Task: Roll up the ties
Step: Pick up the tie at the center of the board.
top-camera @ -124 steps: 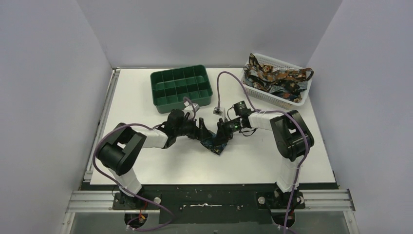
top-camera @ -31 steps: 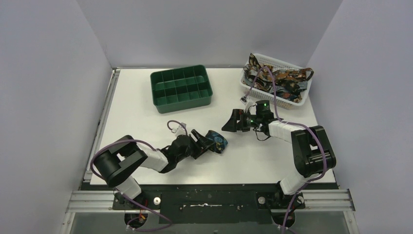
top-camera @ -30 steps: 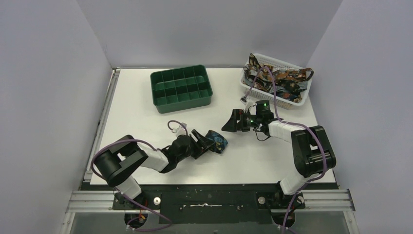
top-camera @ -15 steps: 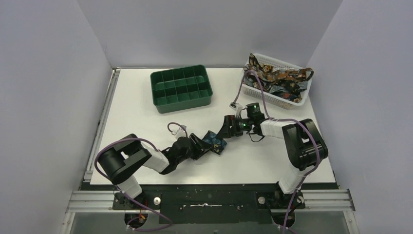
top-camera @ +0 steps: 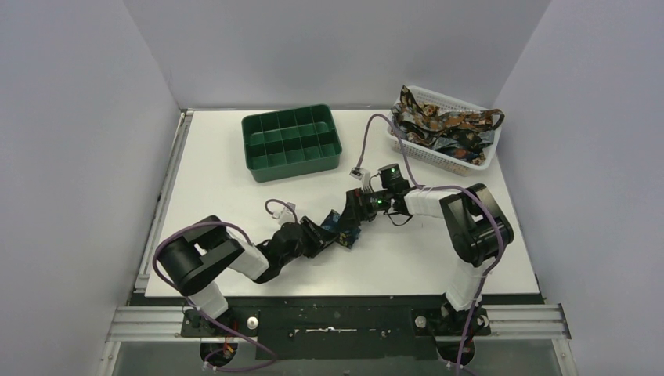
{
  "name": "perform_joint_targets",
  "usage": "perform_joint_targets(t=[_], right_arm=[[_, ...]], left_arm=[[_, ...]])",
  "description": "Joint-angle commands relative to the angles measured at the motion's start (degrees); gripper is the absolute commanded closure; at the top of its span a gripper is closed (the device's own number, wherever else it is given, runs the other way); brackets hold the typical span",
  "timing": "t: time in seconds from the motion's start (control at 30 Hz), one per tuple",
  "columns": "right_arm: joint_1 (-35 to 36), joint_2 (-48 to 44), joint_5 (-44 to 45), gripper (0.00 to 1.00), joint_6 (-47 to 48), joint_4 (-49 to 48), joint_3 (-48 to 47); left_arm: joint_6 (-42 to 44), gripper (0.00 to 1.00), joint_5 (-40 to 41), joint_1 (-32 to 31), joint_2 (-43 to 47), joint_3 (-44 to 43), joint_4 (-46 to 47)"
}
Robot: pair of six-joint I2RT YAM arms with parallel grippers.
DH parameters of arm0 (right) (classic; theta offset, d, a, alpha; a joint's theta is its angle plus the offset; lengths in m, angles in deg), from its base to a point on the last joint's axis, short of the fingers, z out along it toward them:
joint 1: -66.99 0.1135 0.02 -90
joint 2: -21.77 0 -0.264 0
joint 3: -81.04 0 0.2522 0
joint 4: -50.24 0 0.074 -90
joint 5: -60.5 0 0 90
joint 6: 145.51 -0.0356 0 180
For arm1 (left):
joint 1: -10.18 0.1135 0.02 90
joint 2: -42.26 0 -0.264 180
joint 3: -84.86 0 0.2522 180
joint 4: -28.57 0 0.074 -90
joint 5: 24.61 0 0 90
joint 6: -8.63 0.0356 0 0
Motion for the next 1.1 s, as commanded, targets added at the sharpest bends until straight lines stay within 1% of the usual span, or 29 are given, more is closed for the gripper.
perform_joint_targets(t=[0.0,0.07,0.17,0.43,0.5,0.53,0.63,0.73,0.8,0.87,0.97,1.07], right_arm=[[1.38,0.86,-2.97,0.00,-0.12,-1.28,-0.74],[1.35,0.41,-4.05,0.00,-0.57,-1.88,-0.28],[1.75,0.57,-7.91,0.02,-2.34,-4.23,0.35],[4.01,2.06,-5.91,0.10,-2.06,-2.66,-0.59],[4.24,2.54,-5.88,0.16,-2.34,-2.54,-0.88],[4.47,2.70,-6.21,0.17,-2.70,-2.86,-0.92],[5.15,3.02,-6.75,0.16,-3.66,-3.64,-1.04],[5.60,3.11,-7.20,0.18,-5.85,-5.68,-0.71],[5.95,3.25,-6.75,0.21,-8.27,-7.87,-0.32],[6.56,3.36,-6.48,0.27,-8.88,-8.00,-0.47],[7.52,3.26,-6.09,0.28,-10.54,-9.39,0.04],[8.29,3.76,-5.61,0.23,-9.27,-7.40,-0.63]], left_arm=[[1.44,0.66,1.43,0.48,-1.38,0.85,-0.38],[1.43,0.66,1.50,0.47,-1.36,1.02,-0.29],[1.41,0.67,1.60,0.46,-1.35,1.28,-0.21],[1.26,0.72,1.82,0.56,-1.20,2.31,0.73],[1.13,0.75,1.93,0.56,-1.15,2.63,0.93],[1.05,0.76,2.00,0.62,-1.16,2.88,1.21],[0.95,0.77,2.33,0.65,-1.20,3.42,1.43],[0.78,0.80,2.48,0.65,-1.56,3.80,2.02],[0.63,0.80,2.48,0.65,-2.01,4.16,2.60],[0.25,0.81,2.48,0.63,-2.52,4.43,3.05],[-0.29,0.82,2.55,0.71,-3.35,5.33,4.88],[-0.68,0.82,2.53,0.80,-4.06,6.00,6.27]])
